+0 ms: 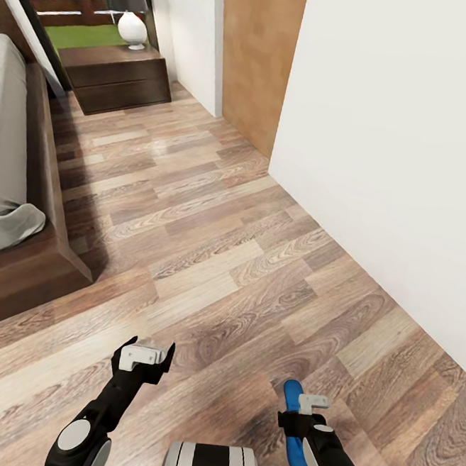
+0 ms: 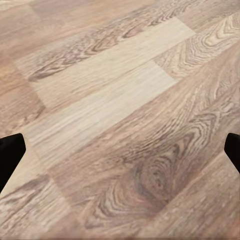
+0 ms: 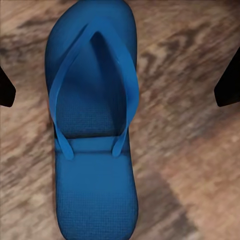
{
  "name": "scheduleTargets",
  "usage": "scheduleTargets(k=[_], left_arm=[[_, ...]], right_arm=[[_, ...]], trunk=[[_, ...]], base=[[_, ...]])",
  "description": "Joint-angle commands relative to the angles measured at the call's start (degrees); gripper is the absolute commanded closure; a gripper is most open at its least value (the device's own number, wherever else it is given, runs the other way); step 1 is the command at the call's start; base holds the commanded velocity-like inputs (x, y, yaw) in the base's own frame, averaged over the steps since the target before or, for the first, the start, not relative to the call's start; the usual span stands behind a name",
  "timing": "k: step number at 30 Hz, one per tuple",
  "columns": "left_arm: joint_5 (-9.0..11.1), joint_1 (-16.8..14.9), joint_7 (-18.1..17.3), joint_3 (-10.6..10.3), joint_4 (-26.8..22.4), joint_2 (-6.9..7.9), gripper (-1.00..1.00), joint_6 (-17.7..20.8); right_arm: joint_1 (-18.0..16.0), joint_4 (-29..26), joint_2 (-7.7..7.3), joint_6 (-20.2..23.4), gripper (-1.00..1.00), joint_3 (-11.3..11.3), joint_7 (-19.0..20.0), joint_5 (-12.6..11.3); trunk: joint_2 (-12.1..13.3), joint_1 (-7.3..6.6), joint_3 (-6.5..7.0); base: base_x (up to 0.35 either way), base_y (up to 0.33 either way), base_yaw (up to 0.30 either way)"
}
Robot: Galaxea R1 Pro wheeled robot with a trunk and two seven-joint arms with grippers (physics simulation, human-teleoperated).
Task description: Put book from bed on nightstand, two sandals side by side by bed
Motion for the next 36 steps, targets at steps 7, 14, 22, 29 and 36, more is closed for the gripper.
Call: scheduleTargets(k=[7, 14, 22, 29, 36], left_arm=[[0.1, 0.0, 0.0, 0.0, 0.0, -0.01, -1.00, 0.3], [0.1, 0.0, 0.0, 0.0, 0.0, -0.01, -1.00, 0.3], [0.1, 0.0, 0.0, 0.0, 0.0, -0.01, -1.00, 0.3], [0.1, 0.0, 0.0, 0.0, 0.0, -0.01, -1.00, 0.3], [0.1, 0.0, 0.0, 0.0, 0.0, -0.01, -1.00, 0.3]], right_arm=[[0.0, -0.2, -0.01, 0.3, -1.00, 0.0, -0.2, 0.1], [0.0, -0.3, -0.09, 0.3, -1.00, 0.0, -0.2, 0.1], [0.0, -0.4, -0.18, 0.3, -1.00, 0.0, -0.1, 0.1], [0.0, -1.7, -0.18, 0.3, -1.00, 0.0, -0.1, 0.0], [0.0, -2.0, -0.23, 0.3, -1.00, 0.0, -0.1, 0.0]], trunk=[[0.0, 0.02, -0.26], [-0.1, 0.20, -1.81], [-0.1, 0.22, -2.03], [-0.2, 0.35, -3.14], [-0.2, 0.35, -3.14]], base=[[0.000, 0.000, 0.000], [0.000, 0.000, 0.000], [0.000, 0.000, 0.000], [0.000, 0.000, 0.000], [0.000, 0.000, 0.000]])
